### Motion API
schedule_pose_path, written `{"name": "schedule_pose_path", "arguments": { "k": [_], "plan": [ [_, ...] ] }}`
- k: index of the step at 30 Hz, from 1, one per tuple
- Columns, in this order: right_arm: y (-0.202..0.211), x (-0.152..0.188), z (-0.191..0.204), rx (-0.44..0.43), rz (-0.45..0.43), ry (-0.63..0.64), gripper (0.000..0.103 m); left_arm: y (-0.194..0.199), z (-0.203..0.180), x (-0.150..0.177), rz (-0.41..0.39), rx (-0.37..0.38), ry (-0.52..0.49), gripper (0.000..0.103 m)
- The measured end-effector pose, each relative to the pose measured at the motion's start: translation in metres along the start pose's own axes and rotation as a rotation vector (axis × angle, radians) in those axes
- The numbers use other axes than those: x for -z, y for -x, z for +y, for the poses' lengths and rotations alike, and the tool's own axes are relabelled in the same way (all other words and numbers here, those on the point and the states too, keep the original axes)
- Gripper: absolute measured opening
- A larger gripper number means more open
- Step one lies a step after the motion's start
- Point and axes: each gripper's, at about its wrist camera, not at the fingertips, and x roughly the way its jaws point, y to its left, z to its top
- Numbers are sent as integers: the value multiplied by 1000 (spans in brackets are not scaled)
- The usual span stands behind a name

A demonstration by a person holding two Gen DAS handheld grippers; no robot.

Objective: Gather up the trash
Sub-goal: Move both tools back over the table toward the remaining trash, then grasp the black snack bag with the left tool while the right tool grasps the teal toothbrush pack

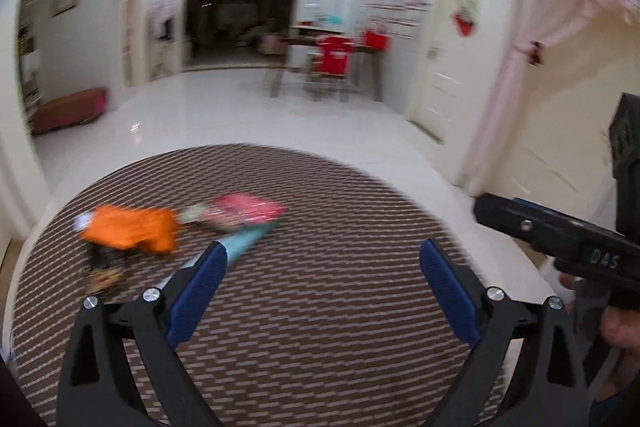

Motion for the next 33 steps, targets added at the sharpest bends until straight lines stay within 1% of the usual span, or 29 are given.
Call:
{"name": "schedule_pose_path", "arguments": {
  "k": [3,5,6,8,10,11,12,13,14,15,16,19,20,21,22,24,25,27,28,29,30,31,32,33],
  "plan": [
    [-34,2,32,-30,60,8,97,3,52,3,12,-96,70,95],
    [-53,4,48,-30,91,12,97,2,86,5,21,-167,115,95],
    [-62,5,55,-25,107,13,97,0,101,6,34,-191,129,95],
    [-83,10,71,-11,140,16,97,-12,130,10,89,-252,160,95],
    [-100,12,84,-2,167,24,97,-22,154,15,120,-276,184,95],
    [-111,13,93,5,183,30,97,-28,161,15,140,-283,192,95],
    [-113,22,91,8,191,33,97,-31,164,19,151,-282,196,95],
    [-121,23,96,15,203,37,97,-35,165,18,164,-279,201,95],
    [-126,25,97,20,212,39,97,-44,170,17,199,-270,213,95],
    [-131,25,100,29,219,39,97,-48,173,15,213,-254,218,95],
    [-139,25,102,41,229,35,97,-52,175,13,220,-242,221,95],
    [-154,25,106,55,251,22,97,-62,178,7,236,-235,215,95],
    [-161,25,108,61,258,20,97,-64,178,6,241,-230,214,90],
    [-168,24,111,69,266,22,97,-68,179,3,240,-233,209,80],
    [-176,24,116,83,279,29,97,-68,178,2,238,-237,198,75],
    [-187,23,123,93,291,36,97,-71,182,1,234,-236,196,61],
    [-195,23,128,105,299,42,97,-71,183,1,231,-232,198,57],
    [-207,24,142,152,291,93,96,-69,186,0,226,-226,203,38],
    [-210,25,146,167,291,121,96,-68,188,0,225,-224,207,36],
    [-216,28,157,209,290,193,90,-67,189,1,224,-214,209,35],
    [-216,31,162,210,277,231,80,-66,190,2,223,-207,209,34],
    [-214,31,163,193,273,235,73,-66,194,3,224,-201,206,33],
    [-209,32,163,182,271,257,53,-65,194,5,225,-192,201,32],
    [-205,33,162,178,271,266,37,-64,194,6,225,-185,197,32]
  ]
}}
